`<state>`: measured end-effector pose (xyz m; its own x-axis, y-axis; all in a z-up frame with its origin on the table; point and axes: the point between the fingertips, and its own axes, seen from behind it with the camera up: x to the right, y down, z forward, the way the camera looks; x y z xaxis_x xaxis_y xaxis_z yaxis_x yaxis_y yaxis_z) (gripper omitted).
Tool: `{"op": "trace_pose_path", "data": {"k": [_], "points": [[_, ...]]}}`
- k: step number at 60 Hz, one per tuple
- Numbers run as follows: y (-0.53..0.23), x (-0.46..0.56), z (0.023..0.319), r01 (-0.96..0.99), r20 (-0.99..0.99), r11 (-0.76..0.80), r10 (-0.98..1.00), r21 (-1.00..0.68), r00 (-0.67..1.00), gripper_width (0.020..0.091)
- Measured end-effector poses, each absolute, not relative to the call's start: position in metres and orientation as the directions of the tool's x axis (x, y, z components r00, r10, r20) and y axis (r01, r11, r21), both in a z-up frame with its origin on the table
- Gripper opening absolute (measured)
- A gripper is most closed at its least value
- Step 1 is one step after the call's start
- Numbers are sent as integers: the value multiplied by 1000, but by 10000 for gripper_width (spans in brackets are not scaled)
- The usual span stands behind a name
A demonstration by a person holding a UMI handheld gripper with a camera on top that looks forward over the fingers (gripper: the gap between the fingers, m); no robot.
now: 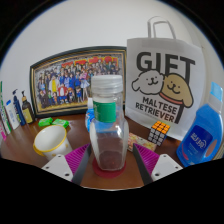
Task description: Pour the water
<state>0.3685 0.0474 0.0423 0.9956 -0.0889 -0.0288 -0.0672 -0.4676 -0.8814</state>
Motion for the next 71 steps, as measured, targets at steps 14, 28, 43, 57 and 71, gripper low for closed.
{"op": "trace_pose_path", "data": {"k": [14,28,43,57,71], "points": [[-9,361,70,-75,15,-525,-166,-848,986,856],[-117,301,136,-77,38,-542,-197,-837,980,856],[-221,222,199,-40,54,-560,-149,-828,987,854],[-266,191,220,-22,59,-564,-125,-826,990,854],[-283,200,222,11,96,-570,-120,-822,988,856]]}}
